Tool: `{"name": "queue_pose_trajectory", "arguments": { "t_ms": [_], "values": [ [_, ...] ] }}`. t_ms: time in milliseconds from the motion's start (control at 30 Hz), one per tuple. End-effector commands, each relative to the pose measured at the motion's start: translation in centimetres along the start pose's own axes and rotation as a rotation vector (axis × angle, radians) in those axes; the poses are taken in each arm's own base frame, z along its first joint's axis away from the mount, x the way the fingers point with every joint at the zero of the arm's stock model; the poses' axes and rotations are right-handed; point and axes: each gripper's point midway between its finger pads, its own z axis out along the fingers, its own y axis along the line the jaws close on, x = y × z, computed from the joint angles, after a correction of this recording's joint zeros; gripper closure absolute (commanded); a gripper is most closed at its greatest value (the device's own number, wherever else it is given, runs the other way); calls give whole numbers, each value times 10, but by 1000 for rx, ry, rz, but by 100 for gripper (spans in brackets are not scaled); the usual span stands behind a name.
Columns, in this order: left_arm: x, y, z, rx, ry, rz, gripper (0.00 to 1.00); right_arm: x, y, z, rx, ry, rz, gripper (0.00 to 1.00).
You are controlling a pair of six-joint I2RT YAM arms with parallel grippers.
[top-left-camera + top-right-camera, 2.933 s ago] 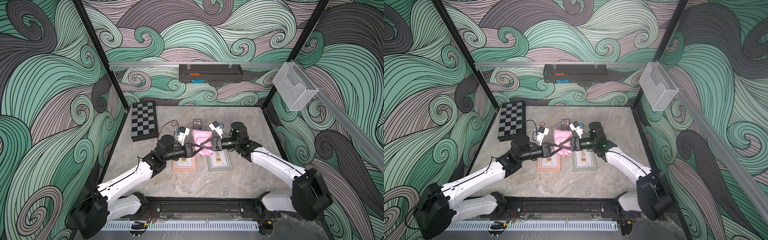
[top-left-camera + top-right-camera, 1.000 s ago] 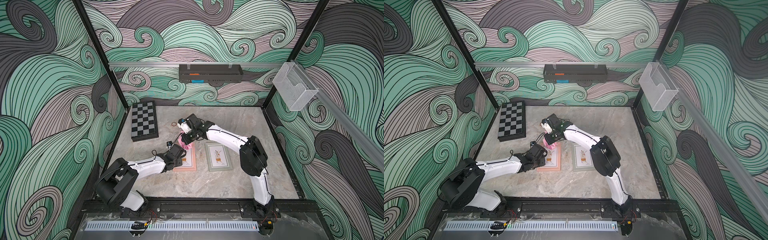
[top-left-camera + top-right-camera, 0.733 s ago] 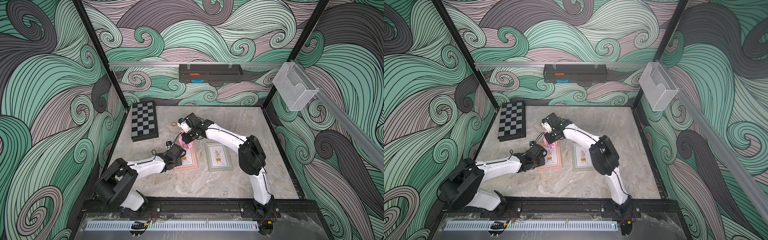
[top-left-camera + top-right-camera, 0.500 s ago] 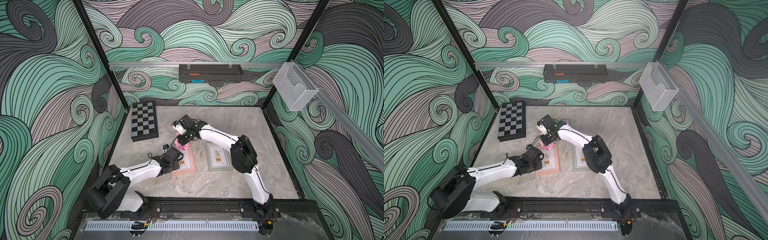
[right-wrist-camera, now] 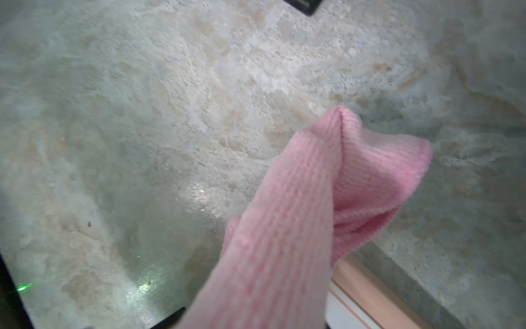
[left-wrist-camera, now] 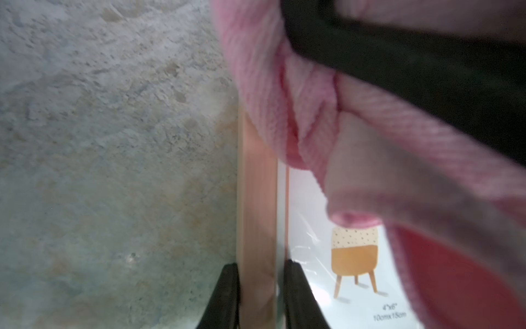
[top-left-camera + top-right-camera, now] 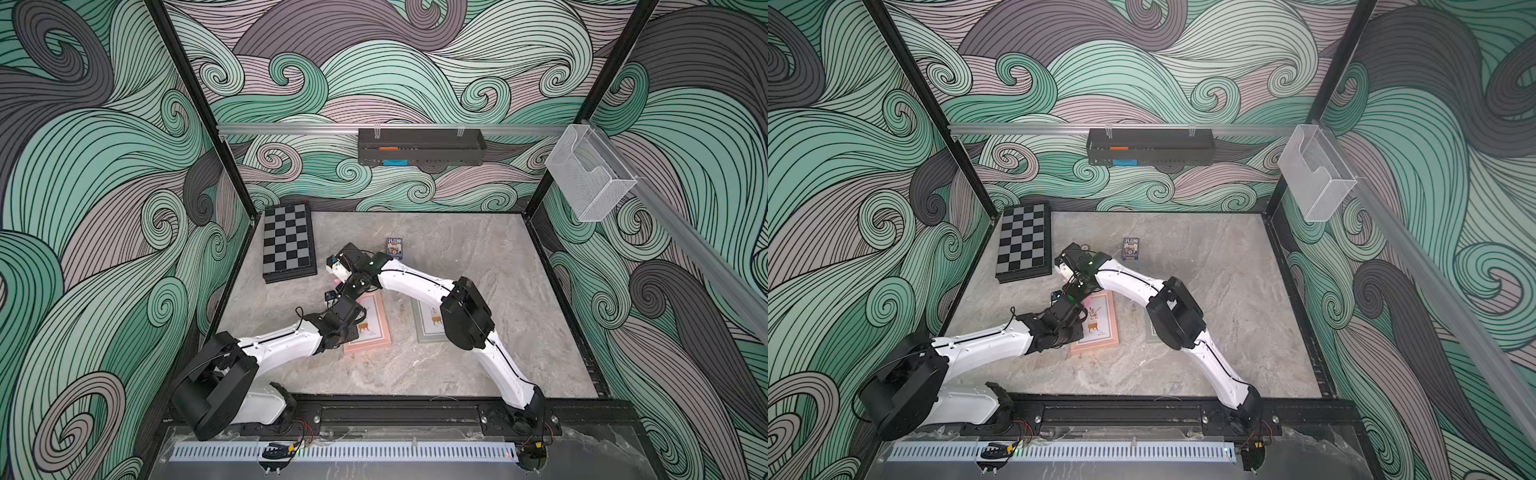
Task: Wipe the picture frame with a cloth
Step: Wipe the dirt from the picture frame.
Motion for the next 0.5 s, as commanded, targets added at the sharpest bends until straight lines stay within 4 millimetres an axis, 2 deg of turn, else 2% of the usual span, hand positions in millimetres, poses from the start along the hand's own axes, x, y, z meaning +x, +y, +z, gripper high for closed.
{"name": "queue_pose_trajectory", "arguments": {
  "t_ms": [0,133,267,367,467],
  "values": [
    [17,9,6,-32,67,17,92,23,-38,-2,154,69,-38,83],
    [20,15,6,-52,74,25,92,38,-81,-12,304,121,-59,83],
    [23,21,3,-60,72,20,92,45,-103,-26,378,136,-71,83],
    [23,22,3,-57,68,20,92,48,-108,-30,400,144,-87,83],
    [24,19,4,-46,72,17,92,42,-98,-31,369,125,-89,84]
  ]
}}
